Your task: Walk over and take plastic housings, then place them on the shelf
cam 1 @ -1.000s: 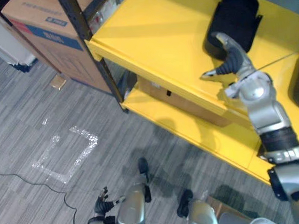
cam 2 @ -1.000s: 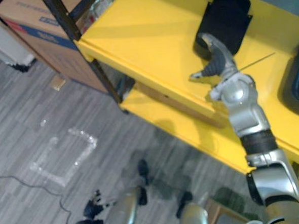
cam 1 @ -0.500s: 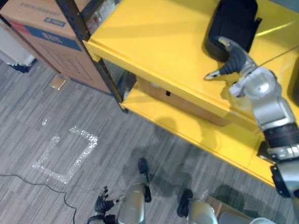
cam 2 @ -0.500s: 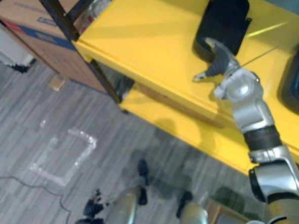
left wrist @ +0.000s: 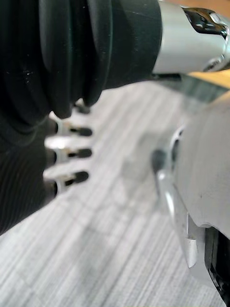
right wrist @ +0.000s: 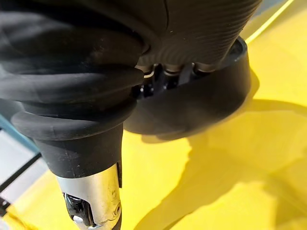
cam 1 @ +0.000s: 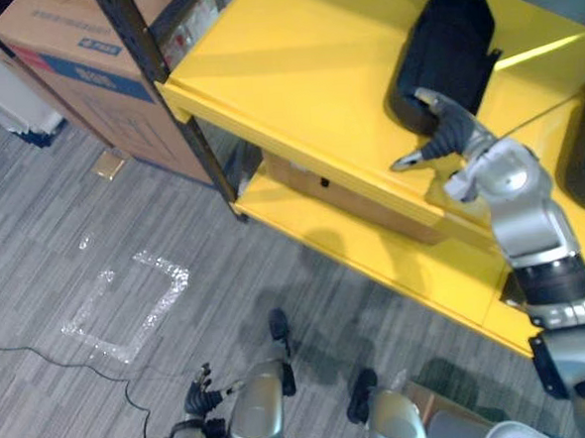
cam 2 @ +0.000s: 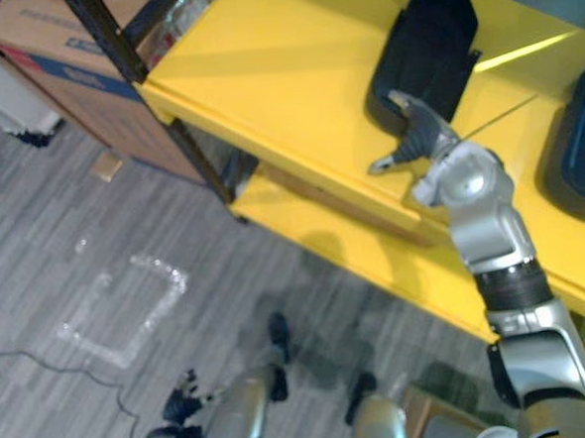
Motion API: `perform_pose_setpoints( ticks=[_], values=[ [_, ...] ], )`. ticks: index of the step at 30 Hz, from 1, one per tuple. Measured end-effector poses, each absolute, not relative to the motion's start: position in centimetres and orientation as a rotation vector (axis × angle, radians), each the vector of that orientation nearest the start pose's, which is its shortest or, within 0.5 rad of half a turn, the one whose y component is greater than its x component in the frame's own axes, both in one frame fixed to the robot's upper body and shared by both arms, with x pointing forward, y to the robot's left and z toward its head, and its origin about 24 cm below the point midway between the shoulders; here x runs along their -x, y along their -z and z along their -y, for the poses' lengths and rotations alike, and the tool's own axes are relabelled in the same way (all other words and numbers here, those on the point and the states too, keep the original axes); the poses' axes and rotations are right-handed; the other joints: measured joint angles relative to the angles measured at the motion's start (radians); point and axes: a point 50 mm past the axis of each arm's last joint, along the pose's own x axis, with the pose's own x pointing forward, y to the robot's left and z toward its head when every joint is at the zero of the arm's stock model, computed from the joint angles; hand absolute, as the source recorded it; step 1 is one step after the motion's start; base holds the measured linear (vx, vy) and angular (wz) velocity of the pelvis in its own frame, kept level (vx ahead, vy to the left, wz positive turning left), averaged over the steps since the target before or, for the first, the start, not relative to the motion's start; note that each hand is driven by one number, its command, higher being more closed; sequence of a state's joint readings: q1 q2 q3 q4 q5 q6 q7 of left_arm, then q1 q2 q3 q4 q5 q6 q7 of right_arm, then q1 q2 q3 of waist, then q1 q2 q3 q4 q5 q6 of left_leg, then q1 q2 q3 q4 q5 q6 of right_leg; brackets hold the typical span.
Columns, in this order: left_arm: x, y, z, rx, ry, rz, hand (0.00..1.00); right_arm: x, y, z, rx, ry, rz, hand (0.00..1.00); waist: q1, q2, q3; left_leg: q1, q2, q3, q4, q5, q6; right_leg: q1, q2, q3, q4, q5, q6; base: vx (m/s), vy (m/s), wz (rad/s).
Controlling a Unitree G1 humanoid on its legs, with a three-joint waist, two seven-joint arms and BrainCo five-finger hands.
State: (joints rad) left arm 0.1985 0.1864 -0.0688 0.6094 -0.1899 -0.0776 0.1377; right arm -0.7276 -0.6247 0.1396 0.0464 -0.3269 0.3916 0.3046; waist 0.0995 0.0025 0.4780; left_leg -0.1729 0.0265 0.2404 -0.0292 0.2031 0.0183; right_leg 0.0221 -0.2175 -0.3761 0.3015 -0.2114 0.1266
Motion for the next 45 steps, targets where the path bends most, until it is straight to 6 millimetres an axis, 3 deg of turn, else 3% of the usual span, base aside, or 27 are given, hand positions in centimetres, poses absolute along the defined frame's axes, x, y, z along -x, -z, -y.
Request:
perform_pose_setpoints(
  ticks=[8,15,19,22,27,34,39,42,45],
  values=[
    [-13.7,11.3,-21.5,-0.064,-0.243,-0.743,0.00,-34.8,-22.5,19.5,0.904,-0.056,0.173,0.00,0.001,-0.026,-0.005,0.004,0.001,0.013,-0.003,0.000,0.000,-0.004,0.000,0.012,-0.002,0.003,0.003,0.01,-0.005,-0.04],
    [-13.7,11.3,-21.5,-0.066,-0.249,-0.744,0.00,-34.8,-22.1,19.2,0.790,0.047,0.255,0.00,0.001,-0.026,-0.005,0.003,0.000,0.012,-0.003,-0.001,0.001,-0.004,0.000,0.013,-0.004,0.005,0.004,0.00,0.000,0.00],
    [-13.7,11.3,-21.5,-0.066,-0.249,-0.741,0.00,-34.5,-22.5,18.4,0.713,0.134,0.387,0.00,0.001,-0.026,-0.005,0.002,-0.001,0.012,-0.003,0.000,0.002,-0.003,0.000,0.013,-0.002,0.010,0.011,0.01,-0.004,0.00],
    [-13.6,11.4,-21.5,-0.067,-0.249,-0.737,0.00,-33.8,-23.9,18.2,0.625,0.231,0.538,0.00,0.001,-0.026,-0.005,0.001,-0.002,0.012,0.001,-0.001,0.007,-0.001,-0.001,0.013,-0.003,0.011,0.012,0.03,-0.012,0.00],
    [-13.4,11.6,-21.5,-0.070,-0.251,-0.733,0.00,-31.3,-26.8,17.4,0.514,0.406,0.854,0.00,-0.001,-0.026,-0.005,0.002,-0.002,0.010,0.002,-0.003,0.005,0.000,-0.002,0.012,-0.002,0.011,0.012,0.00,0.000,0.00],
    [-13.2,11.7,-21.5,-0.083,-0.245,-0.725,0.00,-29.0,-28.0,17.0,0.402,0.550,1.069,0.00,-0.006,-0.022,-0.009,0.035,-0.013,0.015,-0.026,-0.007,0.010,0.017,-0.009,0.019,-0.015,0.005,0.007,0.00,0.003,-0.02],
    [-12.0,12.5,-21.4,-0.122,-0.227,-0.777,0.00,-27.8,-25.2,19.2,0.374,0.645,0.982,0.00,-0.012,-0.030,-0.079,0.060,-0.025,0.021,-0.050,-0.003,0.007,0.052,-0.009,0.020,-0.068,0.018,0.020,0.07,-0.009,-0.02],
    [-10.7,13.0,-21.5,-0.155,-0.218,-0.818,0.00,-26.8,-22.7,21.2,0.341,0.709,0.877,0.00,-0.039,-0.042,-0.145,0.071,-0.025,0.036,-0.051,-0.008,0.008,0.068,-0.006,0.027,-0.100,0.032,0.024,0.09,-0.034,-0.11],
    [-9.8,13.3,-21.5,-0.166,-0.224,-0.850,0.00,-25.6,-21.0,22.7,0.311,0.693,0.811,0.00,-0.065,-0.042,-0.169,0.102,-0.018,0.056,-0.058,-0.015,-0.002,0.090,0.002,0.049,-0.119,0.041,0.023,0.06,-0.041,-0.26]
  ],
)
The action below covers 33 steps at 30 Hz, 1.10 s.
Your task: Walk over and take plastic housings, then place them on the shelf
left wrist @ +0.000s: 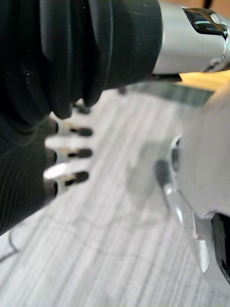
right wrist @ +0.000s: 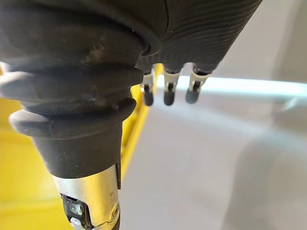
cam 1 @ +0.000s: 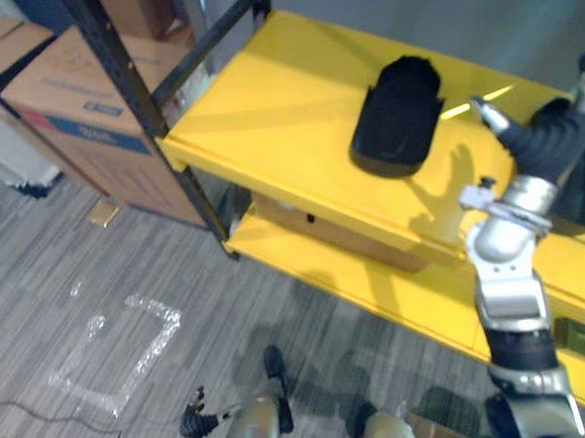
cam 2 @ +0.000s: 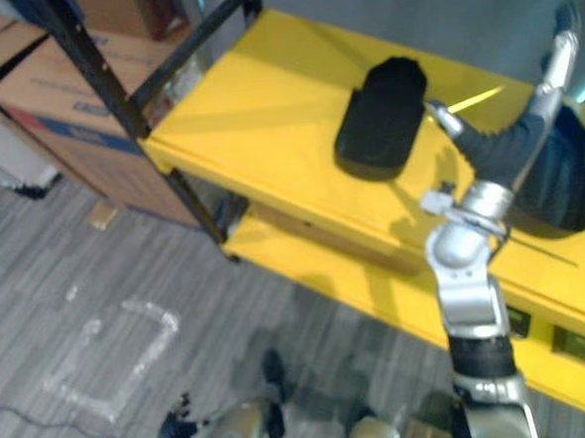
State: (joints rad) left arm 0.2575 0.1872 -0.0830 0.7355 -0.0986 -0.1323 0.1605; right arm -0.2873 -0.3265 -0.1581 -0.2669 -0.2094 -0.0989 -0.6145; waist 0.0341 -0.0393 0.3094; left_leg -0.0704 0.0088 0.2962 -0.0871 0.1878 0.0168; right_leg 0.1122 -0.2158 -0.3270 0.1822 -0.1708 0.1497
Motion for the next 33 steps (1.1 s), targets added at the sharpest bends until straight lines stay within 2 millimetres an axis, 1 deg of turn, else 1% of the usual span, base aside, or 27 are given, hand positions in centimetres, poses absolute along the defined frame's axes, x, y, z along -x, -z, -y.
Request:
perform_pose_setpoints(
  ticks=[1,2,3,5,6,8,9,10,13,16,18,20,22,25,27,29,33],
  values=[
    [-9.6,13.3,-21.5,-0.168,-0.226,-0.856,0.00,-25.3,-20.6,22.9,0.306,0.682,0.799,0.00,-0.002,0.000,-0.008,0.004,0.003,0.008,0.000,-0.003,-0.003,0.000,0.002,0.007,-0.003,0.000,0.000,0.00,-0.031,-0.35],
    [-9.1,13.5,-21.6,-0.179,-0.232,-0.874,0.00,-25.0,-19.7,23.2,0.296,0.649,0.766,0.00,-0.010,0.001,-0.031,0.004,0.010,0.019,-0.001,-0.006,-0.006,-0.006,0.007,0.023,-0.009,0.002,-0.003,0.00,-0.033,-0.32],
    [-8.8,13.6,-21.6,-0.195,-0.227,-0.885,0.00,-24.8,-19.1,23.2,0.289,0.614,0.744,0.00,-0.023,0.003,-0.039,0.012,0.017,0.026,-0.002,-0.007,-0.007,-0.002,0.013,0.029,-0.017,0.004,-0.006,0.00,-0.034,-0.28],
    [-8.6,13.8,-21.6,-0.205,-0.222,-0.896,0.00,-24.7,-18.4,23.1,0.274,0.545,0.721,0.00,-0.036,0.007,-0.042,0.029,0.025,0.035,-0.002,-0.008,-0.009,0.011,0.020,0.037,-0.024,0.007,-0.011,-0.01,-0.033,-0.20],
    [-8.5,13.8,-21.6,-0.206,-0.222,-0.898,0.00,-24.6,-18.2,23.1,0.266,0.525,0.712,0.00,-0.037,0.007,-0.043,0.034,0.028,0.040,-0.002,-0.009,-0.013,0.013,0.022,0.040,-0.025,0.008,-0.012,-0.02,-0.026,-0.22],
    [-8.1,14.0,-21.6,-0.205,-0.221,-0.913,0.00,-24.7,-17.7,22.9,0.239,0.421,0.673,0.00,-0.042,0.013,-0.062,0.036,0.039,0.045,-0.002,-0.008,-0.016,0.012,0.027,0.051,-0.029,0.010,-0.017,-0.01,-0.002,-0.12],
    [-8.1,14.0,-21.6,-0.205,-0.221,-0.916,0.00,-24.8,-17.6,22.8,0.232,0.394,0.665,0.00,-0.043,0.014,-0.065,0.036,0.040,0.045,-0.002,-0.008,-0.016,0.012,0.029,0.051,-0.030,0.011,-0.017,0.00,0.000,0.00],
    [-8.0,14.1,-21.5,-0.203,-0.221,-0.920,0.00,-24.9,-17.5,22.5,0.220,0.330,0.652,0.00,-0.044,0.016,-0.067,0.036,0.043,0.045,-0.002,-0.008,-0.017,0.012,0.031,0.051,-0.030,0.012,-0.019,0.00,0.000,0.00],
    [-7.9,14.2,-21.5,-0.201,-0.221,-0.927,0.00,-25.3,-17.0,21.3,0.204,0.195,0.622,0.00,-0.043,0.018,-0.069,0.036,0.045,0.044,-0.002,-0.009,-0.023,0.014,0.034,0.051,-0.034,0.014,-0.022,0.00,0.000,0.00],
    [-7.9,14.1,-21.5,-0.202,-0.221,-0.924,0.00,-25.7,-16.4,20.0,0.208,0.109,0.588,0.00,-0.038,0.014,-0.072,0.034,0.044,0.042,-0.002,-0.009,-0.023,0.014,0.032,0.051,-0.035,0.014,-0.022,0.00,0.034,0.01],
    [-7.9,14.1,-21.6,-0.204,-0.221,-0.924,0.00,-26.1,-15.4,19.2,0.200,0.054,0.537,0.00,-0.030,0.009,-0.077,0.032,0.041,0.040,-0.002,-0.009,-0.023,0.013,0.030,0.049,-0.035,0.014,-0.022,0.01,0.035,0.03],
    [-7.9,14.1,-21.6,-0.204,-0.221,-0.922,0.00,-26.4,-14.7,18.7,0.189,0.034,0.497,0.00,-0.023,0.008,-0.079,0.025,0.039,0.035,-0.002,-0.009,-0.023,0.010,0.029,0.044,-0.035,0.014,-0.022,0.00,0.033,0.12],
    [-7.9,14.1,-21.6,-0.202,-0.223,-0.922,0.00,-26.6,-14.5,18.3,0.175,0.035,0.480,0.00,-0.024,0.011,-0.082,-0.001,0.036,0.017,-0.002,-0.004,-0.020,-0.008,0.028,0.026,-0.030,0.014,-0.022,0.00,0.033,0.23],
    [-8.1,14.1,-21.6,-0.188,-0.230,-0.917,0.00,-28.1,-14.4,17.7,0.149,0.075,0.443,0.00,-0.016,0.012,-0.079,-0.034,0.034,0.012,-0.001,0.005,-0.017,-0.043,0.026,0.024,-0.011,0.014,-0.022,0.00,0.031,0.10],
    [-8.6,13.9,-21.5,-0.184,-0.226,-0.902,0.00,-28.8,-14.7,17.7,0.143,0.138,0.437,0.00,-0.007,0.018,-0.056,-0.036,0.029,0.007,-0.001,0.007,-0.014,-0.046,0.025,0.020,0.003,0.014,-0.022,0.01,0.021,0.09],
    [-9.2,13.8,-21.3,-0.158,-0.234,-0.886,0.00,-29.5,-14.9,17.9,0.145,0.214,0.429,0.00,0.000,0.033,-0.022,-0.045,0.023,-0.012,-0.001,0.007,-0.012,-0.050,0.021,0.002,0.017,0.011,-0.023,-0.02,0.030,0.21],
    [-10.1,13.5,-20.8,-0.137,-0.234,-0.854,0.00,-30.2,-15.2,18.1,0.148,0.289,0.422,0.00,0.010,0.052,0.020,-0.072,0.012,-0.034,0.000,0.007,-0.013,-0.078,0.008,-0.012,0.047,-0.003,-0.016,0.00,0.025,0.20]
  ],
)
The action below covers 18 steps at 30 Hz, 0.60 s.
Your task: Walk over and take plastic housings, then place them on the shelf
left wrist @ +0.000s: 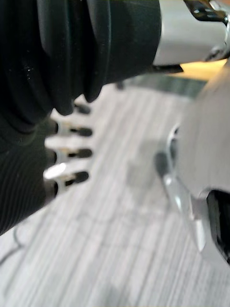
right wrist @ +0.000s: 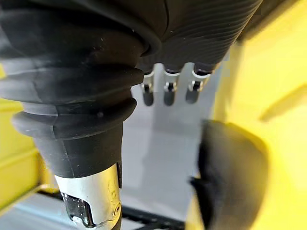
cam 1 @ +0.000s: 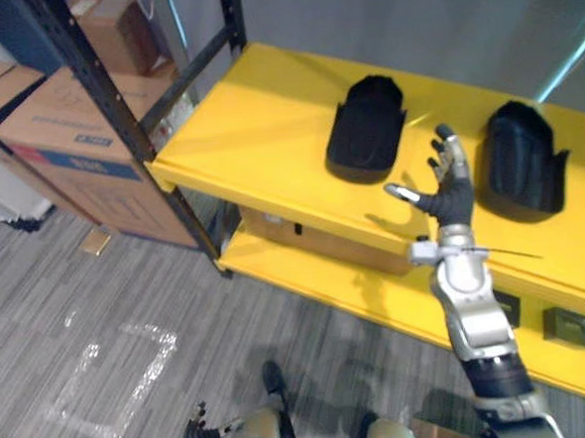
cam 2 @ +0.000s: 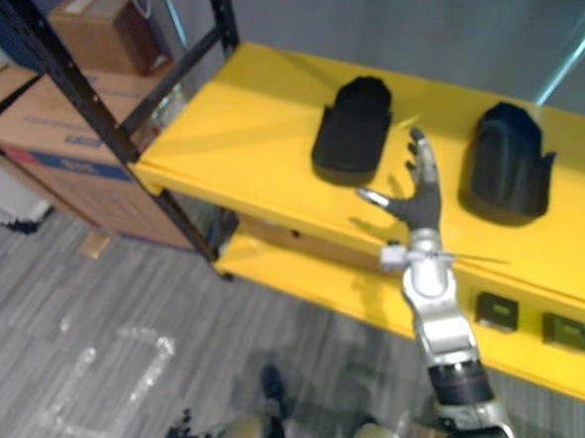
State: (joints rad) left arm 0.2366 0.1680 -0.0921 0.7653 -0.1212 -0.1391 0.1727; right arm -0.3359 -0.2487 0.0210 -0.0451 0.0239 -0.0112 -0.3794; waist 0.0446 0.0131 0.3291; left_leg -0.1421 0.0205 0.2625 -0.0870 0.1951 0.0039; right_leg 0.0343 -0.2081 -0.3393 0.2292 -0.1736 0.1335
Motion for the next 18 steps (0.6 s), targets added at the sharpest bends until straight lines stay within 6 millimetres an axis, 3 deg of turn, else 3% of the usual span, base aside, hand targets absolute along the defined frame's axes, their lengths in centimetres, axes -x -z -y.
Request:
perform_pose_setpoints(
  ticks=[3,9,18],
  values=[
    [-10.0,13.6,-20.8,-0.118,-0.244,-0.855,0.00,-30.5,-14.3,18.0,0.137,0.319,0.366,0.00,0.002,0.001,0.002,0.000,-0.018,-0.009,0.004,0.005,0.003,0.000,-0.020,-0.014,0.024,-0.019,0.004,0.05,0.003,0.14],
    [-10.4,13.3,-20.8,-0.109,-0.246,-0.838,0.00,-31.1,-14.7,18.1,0.126,0.376,0.355,0.00,0.006,0.002,0.028,0.002,-0.019,-0.020,0.004,0.011,0.010,0.002,-0.020,-0.020,0.044,-0.030,0.009,0.05,-0.041,0.04],
    [-10.8,13.1,-20.7,-0.106,-0.243,-0.820,0.00,-31.4,-13.7,18.5,0.120,0.444,0.297,0.00,0.011,0.007,0.054,0.003,-0.018,-0.040,0.004,0.016,0.008,0.004,-0.022,-0.041,0.070,-0.050,0.003,0.01,-0.041,0.07]
  ],
)
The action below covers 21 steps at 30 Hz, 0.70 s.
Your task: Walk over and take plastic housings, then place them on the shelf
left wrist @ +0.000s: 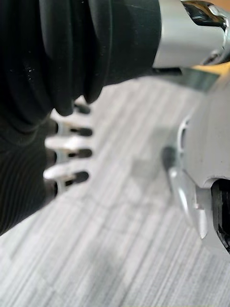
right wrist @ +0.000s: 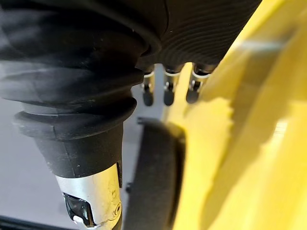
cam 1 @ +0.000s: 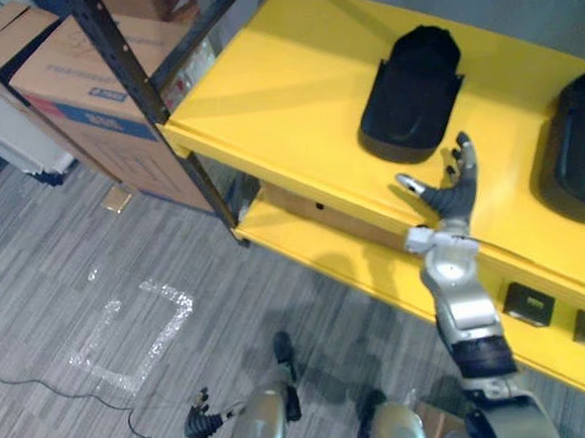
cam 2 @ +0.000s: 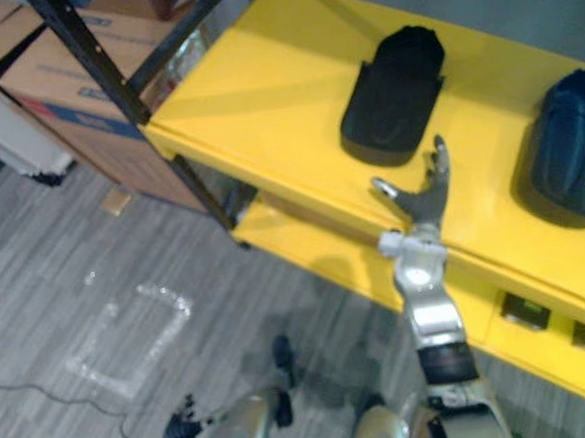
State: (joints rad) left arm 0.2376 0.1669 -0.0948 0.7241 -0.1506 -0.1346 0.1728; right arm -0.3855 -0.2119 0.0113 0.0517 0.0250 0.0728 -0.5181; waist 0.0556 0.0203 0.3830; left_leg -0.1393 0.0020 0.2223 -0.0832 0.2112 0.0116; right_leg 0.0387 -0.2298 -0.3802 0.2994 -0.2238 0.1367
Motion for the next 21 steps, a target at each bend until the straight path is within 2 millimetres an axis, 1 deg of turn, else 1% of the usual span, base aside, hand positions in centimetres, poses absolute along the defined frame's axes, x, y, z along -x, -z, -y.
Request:
perform_pose_setpoints(
  ticks=[7,12,16,21],
  values=[
    [-10.8,13.1,-20.5,-0.106,-0.237,-0.818,0.00,-31.5,-13.6,18.3,0.124,0.401,0.297,0.00,0.000,0.002,0.001,0.002,0.001,0.000,0.000,-0.002,-0.005,0.000,0.000,0.000,0.003,-0.001,-0.001,0.00,0.000,0.00],
    [-10.8,13.0,-20.5,-0.107,-0.236,-0.817,0.00,-31.6,-13.5,17.4,0.115,0.334,0.301,0.00,0.002,0.002,0.001,0.004,0.002,-0.001,0.000,-0.001,-0.006,0.000,0.001,0.000,0.002,-0.003,-0.001,0.00,0.000,0.00],
    [-10.9,13.0,-20.6,-0.107,-0.236,-0.815,0.00,-31.6,-13.4,17.3,0.104,0.310,0.306,0.00,0.004,0.002,0.001,0.004,0.003,-0.001,0.000,0.000,-0.007,0.000,0.001,0.000,0.002,-0.003,-0.001,0.00,0.000,0.00],
    [-10.9,13.0,-20.6,-0.108,-0.236,-0.815,0.00,-31.7,-13.3,16.6,0.111,0.262,0.312,0.00,0.005,0.002,0.001,0.006,0.004,-0.001,0.000,0.000,-0.007,0.003,0.002,0.000,0.000,-0.003,-0.001,0.00,0.000,0.00]
  ],
)
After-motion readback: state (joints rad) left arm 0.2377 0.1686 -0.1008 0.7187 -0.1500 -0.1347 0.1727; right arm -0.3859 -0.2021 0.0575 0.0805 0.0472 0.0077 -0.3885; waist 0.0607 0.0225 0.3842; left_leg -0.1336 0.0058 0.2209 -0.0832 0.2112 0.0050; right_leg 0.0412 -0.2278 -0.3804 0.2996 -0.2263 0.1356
